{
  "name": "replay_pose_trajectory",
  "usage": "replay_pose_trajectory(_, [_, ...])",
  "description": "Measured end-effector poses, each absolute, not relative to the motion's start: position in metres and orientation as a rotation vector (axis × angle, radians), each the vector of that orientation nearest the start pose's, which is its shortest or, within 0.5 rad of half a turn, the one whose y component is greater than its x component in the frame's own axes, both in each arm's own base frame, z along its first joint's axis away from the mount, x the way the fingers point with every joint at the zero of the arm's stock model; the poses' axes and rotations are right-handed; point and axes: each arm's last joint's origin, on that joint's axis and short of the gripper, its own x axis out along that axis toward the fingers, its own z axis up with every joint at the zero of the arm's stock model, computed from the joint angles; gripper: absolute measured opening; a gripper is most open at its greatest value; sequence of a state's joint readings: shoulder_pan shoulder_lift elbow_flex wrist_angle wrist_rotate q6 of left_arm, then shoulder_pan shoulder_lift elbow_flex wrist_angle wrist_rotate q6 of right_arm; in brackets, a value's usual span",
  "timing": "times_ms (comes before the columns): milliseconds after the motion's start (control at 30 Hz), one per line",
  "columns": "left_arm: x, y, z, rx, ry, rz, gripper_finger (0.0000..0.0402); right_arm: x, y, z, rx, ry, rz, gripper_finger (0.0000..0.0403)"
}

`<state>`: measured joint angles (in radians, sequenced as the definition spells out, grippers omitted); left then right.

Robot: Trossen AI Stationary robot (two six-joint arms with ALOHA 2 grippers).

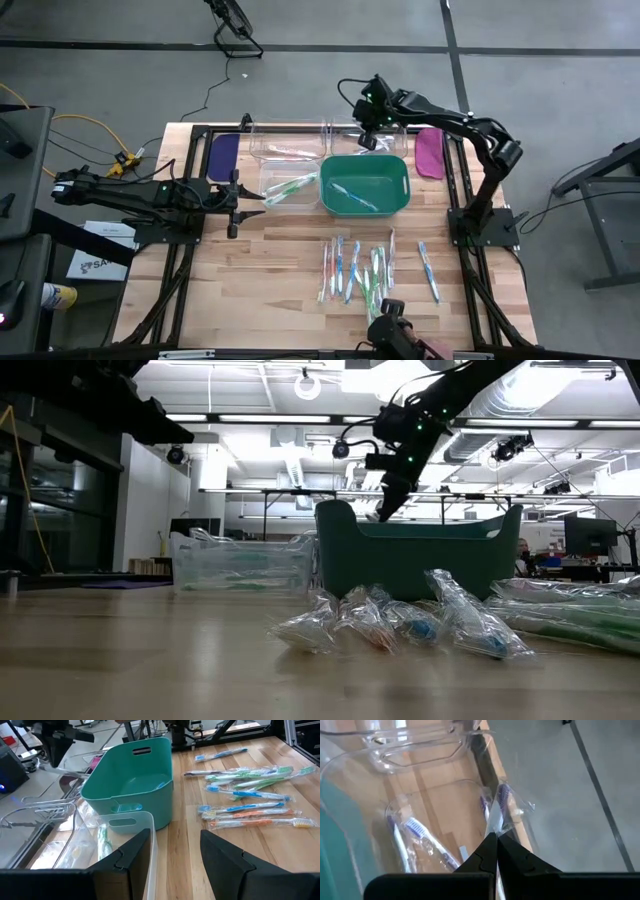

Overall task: Pick & Place Toothbrushes
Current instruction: Put the purple toothbrush into the right transparent bin, then put the blue toothbrush into the green bin

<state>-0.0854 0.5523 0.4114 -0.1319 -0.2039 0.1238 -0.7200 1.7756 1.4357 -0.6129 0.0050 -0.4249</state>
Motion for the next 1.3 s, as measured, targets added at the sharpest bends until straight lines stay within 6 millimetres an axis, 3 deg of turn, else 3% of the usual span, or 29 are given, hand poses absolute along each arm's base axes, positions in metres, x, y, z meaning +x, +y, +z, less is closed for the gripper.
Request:
replay_pose_trajectory(533, [0.139, -0.006, 0.241, 0.164, 0.278, 0.101, 0.0166, 0.286, -0.248, 0.257, -0.051, 1.088, -0.543, 0.0017])
replay_pose_trajectory(933, [0.139, -0.006, 0.241, 0.173, 0.283, 0.099, 0.0166, 0.292, -0.231, 0.259, 0.138, 1.054, -0.607, 0.0133])
replay_pose_trajectory(1100, [0.139, -0.006, 0.240, 0.172, 0.285, 0.092, 0.0166, 0.283, -0.212, 0.275, 0.257, 1.051, -0.648, 0.0164])
replay_pose_trajectory(1300, [0.139, -0.006, 0.240, 0.172, 0.286, 0.092, 0.0166, 0.259, -0.185, 0.305, 0.443, 1.022, -0.734, 0.0172])
